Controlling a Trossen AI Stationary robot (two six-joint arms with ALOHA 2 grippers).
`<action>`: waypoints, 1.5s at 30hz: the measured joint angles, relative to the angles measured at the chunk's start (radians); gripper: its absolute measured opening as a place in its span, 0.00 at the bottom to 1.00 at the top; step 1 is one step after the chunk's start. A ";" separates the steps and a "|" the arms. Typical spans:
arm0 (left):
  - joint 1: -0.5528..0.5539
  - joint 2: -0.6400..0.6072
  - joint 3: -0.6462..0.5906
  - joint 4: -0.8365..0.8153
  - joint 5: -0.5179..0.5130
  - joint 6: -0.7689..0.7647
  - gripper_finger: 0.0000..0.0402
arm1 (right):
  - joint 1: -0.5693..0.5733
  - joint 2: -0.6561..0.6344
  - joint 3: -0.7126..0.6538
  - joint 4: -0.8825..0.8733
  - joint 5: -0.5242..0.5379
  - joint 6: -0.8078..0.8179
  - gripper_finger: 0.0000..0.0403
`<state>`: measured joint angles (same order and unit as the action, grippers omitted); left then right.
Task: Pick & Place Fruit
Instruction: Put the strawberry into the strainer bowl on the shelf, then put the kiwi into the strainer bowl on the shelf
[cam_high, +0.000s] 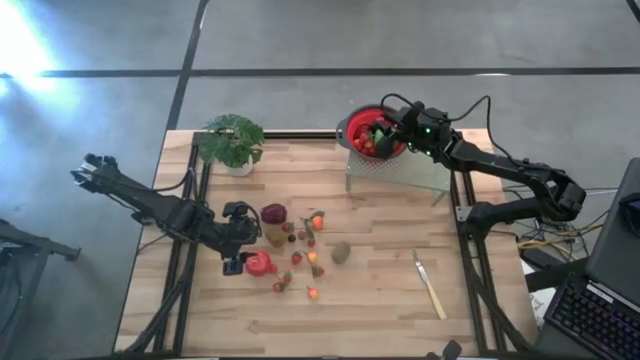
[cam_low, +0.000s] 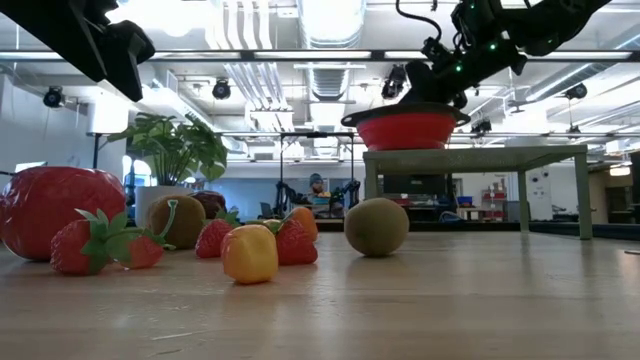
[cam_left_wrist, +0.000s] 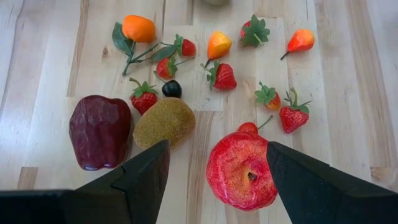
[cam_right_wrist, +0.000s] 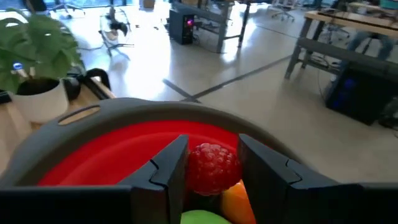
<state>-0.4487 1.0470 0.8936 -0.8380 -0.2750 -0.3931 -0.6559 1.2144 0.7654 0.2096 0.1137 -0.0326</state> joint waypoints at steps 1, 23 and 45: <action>0.000 0.000 0.000 0.000 0.000 0.000 0.68 | 0.000 0.000 0.000 0.000 0.009 0.004 0.33; 0.000 0.000 0.000 0.000 0.000 0.000 0.68 | 0.081 -0.052 0.000 0.004 -0.223 0.098 0.49; 0.000 0.000 0.000 0.000 0.000 0.000 0.68 | 0.659 -0.060 0.080 -0.058 -0.090 -0.226 0.40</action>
<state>-0.4485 1.0470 0.8936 -0.8381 -0.2751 -0.3931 0.0035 1.1540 0.8455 0.1517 0.0236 -0.2591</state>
